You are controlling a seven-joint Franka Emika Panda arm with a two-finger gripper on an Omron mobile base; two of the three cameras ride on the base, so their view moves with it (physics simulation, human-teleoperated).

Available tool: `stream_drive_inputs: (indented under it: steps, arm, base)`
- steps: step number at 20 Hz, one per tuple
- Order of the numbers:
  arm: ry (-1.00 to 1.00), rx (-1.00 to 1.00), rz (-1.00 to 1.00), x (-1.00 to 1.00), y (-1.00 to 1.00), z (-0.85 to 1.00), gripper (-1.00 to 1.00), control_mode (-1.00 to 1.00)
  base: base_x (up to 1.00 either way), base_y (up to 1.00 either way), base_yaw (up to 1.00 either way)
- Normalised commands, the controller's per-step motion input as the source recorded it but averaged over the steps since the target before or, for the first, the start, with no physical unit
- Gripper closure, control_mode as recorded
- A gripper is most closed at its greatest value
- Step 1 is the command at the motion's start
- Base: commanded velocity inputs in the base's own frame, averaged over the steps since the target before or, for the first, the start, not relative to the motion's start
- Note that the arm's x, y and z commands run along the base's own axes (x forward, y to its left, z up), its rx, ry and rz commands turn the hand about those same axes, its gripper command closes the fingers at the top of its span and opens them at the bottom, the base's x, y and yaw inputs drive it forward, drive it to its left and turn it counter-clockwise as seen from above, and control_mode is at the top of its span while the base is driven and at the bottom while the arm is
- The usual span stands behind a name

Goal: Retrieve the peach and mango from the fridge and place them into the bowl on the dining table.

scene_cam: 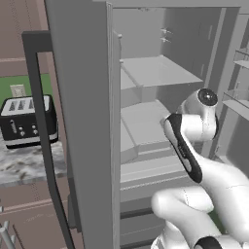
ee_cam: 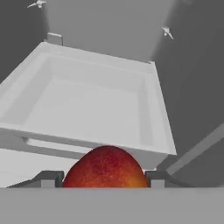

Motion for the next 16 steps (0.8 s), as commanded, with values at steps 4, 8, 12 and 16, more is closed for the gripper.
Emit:
stream_drive_inputs:
  steps: [4,8,12,16]
  arm:
    - [-0.28,-0.08,0.03,-1.00,0.18,0.85,1.00,-1.00]
    - [-0.28,-0.07,0.01,-1.00,0.13,0.98,1.00,-1.00]
    - [-0.26,-0.03,0.05,-1.00,0.03,1.00,1.00,-1.00]
    - [-0.17,-0.03,0.10,-1.00,0.08,1.00,1.00,-1.00]
  base:
    - [0.00,0.00,0.00]
    - [0.00,0.00,0.00]
    - [0.00,0.00,0.00]
    - [0.00,0.00,0.00]
